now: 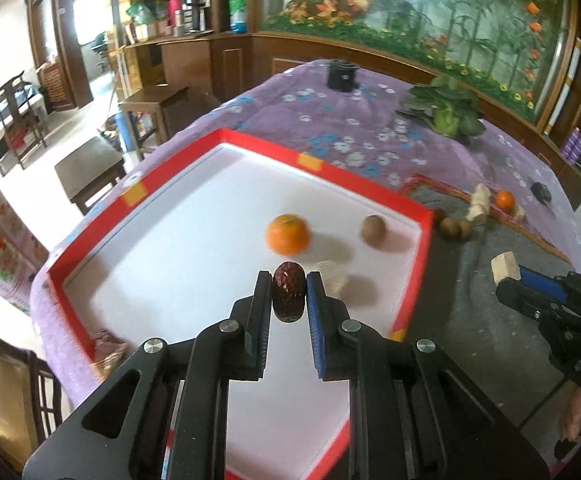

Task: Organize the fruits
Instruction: 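Grasp another beige cube with the right tool while the left tool holds the date, then carry the date with the left tool while the right tool carries the cube into the tray, releasing both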

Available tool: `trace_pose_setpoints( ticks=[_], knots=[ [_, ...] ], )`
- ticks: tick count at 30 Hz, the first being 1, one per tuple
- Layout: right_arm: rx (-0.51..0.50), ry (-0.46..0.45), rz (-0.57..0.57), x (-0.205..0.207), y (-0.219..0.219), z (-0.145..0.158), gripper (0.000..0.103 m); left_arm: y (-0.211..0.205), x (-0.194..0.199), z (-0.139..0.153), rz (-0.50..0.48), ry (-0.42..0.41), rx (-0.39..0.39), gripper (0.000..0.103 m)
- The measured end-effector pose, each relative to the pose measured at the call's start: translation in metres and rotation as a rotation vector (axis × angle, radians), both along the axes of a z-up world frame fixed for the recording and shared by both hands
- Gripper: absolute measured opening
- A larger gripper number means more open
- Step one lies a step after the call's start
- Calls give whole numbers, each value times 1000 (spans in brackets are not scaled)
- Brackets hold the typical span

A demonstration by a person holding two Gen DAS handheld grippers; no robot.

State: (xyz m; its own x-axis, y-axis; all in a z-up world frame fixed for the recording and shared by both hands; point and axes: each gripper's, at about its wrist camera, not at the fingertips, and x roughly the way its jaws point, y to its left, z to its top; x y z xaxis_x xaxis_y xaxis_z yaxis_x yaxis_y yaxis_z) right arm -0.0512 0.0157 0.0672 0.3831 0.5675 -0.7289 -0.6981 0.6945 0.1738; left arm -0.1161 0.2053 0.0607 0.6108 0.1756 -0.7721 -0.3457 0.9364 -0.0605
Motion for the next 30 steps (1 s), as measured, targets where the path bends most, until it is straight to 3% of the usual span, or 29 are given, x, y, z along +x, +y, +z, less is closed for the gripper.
trace_pose_setpoints(
  ticks=[12, 30],
  knots=[
    [-44, -1, 142, -24, 68, -6, 21, 36, -17, -14, 79, 21, -18, 16],
    [-96, 25, 229, -33, 115, -22, 21, 48, 3, -27, 83, 50, -18, 16]
  ],
)
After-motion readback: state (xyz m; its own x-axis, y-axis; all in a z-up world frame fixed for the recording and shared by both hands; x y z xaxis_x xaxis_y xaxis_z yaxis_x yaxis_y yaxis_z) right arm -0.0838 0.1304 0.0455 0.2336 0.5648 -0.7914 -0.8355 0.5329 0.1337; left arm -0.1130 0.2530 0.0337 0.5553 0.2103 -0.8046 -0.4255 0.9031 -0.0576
